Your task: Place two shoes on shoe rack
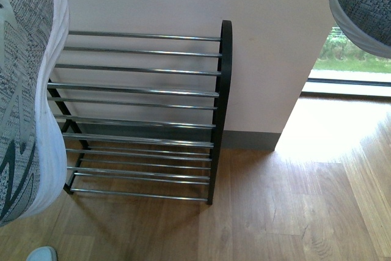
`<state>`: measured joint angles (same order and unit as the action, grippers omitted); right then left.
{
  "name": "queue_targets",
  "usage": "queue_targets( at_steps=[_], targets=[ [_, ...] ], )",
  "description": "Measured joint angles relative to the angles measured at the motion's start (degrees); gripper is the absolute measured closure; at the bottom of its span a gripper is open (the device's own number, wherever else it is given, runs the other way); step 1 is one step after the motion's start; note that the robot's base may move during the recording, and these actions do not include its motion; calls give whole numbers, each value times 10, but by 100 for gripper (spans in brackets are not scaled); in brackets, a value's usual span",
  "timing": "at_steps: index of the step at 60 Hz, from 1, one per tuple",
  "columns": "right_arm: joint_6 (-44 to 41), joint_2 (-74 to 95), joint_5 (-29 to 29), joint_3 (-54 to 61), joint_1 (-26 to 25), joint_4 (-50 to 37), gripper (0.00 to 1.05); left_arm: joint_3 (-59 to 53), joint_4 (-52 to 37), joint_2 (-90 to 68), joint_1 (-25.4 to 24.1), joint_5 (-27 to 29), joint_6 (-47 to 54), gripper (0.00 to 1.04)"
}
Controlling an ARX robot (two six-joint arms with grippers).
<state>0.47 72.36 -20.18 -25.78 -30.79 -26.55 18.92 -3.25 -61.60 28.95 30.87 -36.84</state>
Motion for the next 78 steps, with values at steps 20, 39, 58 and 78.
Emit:
queue_targets(
  at_steps=[20, 39, 58, 78],
  targets=[
    [0, 0, 0, 0, 0, 0, 103, 0, 0, 0, 0, 0, 0, 103],
    [-29, 8, -127, -3, -18, -20, 103, 0, 0, 0, 0, 0, 0, 103],
    [41, -29, -81, -115, 117, 193, 103, 0, 0, 0, 0, 0, 0, 103],
    [125, -5, 12, -206, 269, 266, 103, 0, 0, 0, 0, 0, 0, 103]
  ],
)
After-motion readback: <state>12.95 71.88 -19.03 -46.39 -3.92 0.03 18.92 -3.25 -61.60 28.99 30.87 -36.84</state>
